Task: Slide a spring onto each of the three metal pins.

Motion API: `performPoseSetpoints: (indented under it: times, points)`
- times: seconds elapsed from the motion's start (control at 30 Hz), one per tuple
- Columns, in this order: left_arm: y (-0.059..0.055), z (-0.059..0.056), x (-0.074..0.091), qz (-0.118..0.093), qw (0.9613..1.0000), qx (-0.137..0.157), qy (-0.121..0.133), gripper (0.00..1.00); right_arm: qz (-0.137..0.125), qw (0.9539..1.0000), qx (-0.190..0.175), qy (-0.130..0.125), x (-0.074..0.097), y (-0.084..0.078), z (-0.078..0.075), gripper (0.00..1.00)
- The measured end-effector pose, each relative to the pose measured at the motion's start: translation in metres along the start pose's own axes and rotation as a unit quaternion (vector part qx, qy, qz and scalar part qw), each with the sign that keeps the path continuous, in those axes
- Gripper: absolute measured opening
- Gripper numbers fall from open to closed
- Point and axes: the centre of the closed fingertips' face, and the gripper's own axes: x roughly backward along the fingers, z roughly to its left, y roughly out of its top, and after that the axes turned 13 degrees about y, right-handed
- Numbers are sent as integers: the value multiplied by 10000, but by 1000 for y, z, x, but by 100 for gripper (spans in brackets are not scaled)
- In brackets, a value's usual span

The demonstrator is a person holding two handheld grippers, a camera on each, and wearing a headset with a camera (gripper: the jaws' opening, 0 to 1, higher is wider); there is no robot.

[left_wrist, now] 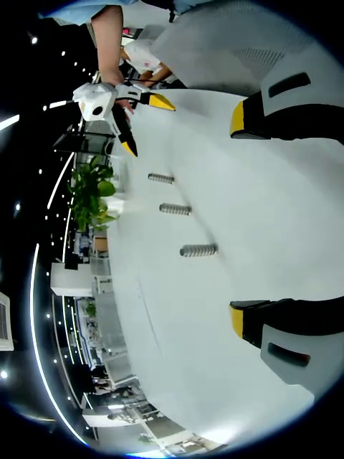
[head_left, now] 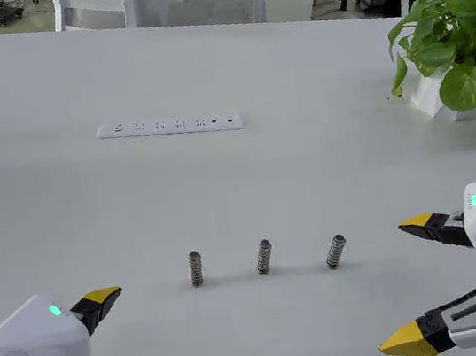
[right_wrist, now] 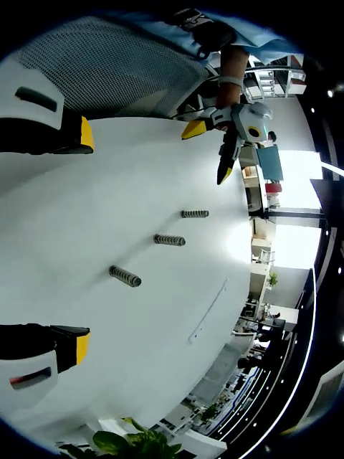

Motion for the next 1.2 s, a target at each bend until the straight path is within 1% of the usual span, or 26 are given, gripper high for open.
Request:
performPoseSetpoints:
  times: [0.13,0.3,0.47,0.57,0.7,0.8,0.87,0.97,1.07,1.2]
  points:
    - [-1,3,1,26,10000,15,27,91,-158,9996,-204,-125,9,-8,4,100]
    - [-3,9,2,70,10000,1,54,91,-299,9983,-415,-276,14,-18,8,99]
    - [-5,13,4,114,9999,-46,58,91,-452,9967,-576,-361,18,-24,12,99]
    - [-8,13,4,189,9998,-100,43,92,-473,9963,-603,-382,18,-23,12,99]
    - [-9,12,6,217,9997,-97,21,92,-552,9956,-636,-403,19,-21,11,99]
    - [-12,12,6,272,9996,-121,-8,92,-601,9952,-663,-404,19,-19,12,99]
    - [-13,12,7,280,9996,-92,0,92,-608,9950,-675,-412,19,-19,12,99]
    - [-13,9,7,281,9996,-68,-24,92,-667,9945,-693,-415,18,-17,13,99]
    - [-14,6,7,294,9995,-67,-54,92,-656,9945,-699,-414,16,-19,14,99]
    - [-15,5,5,291,9995,-43,-67,91,-661,9941,-747,-417,14,-22,15,99]
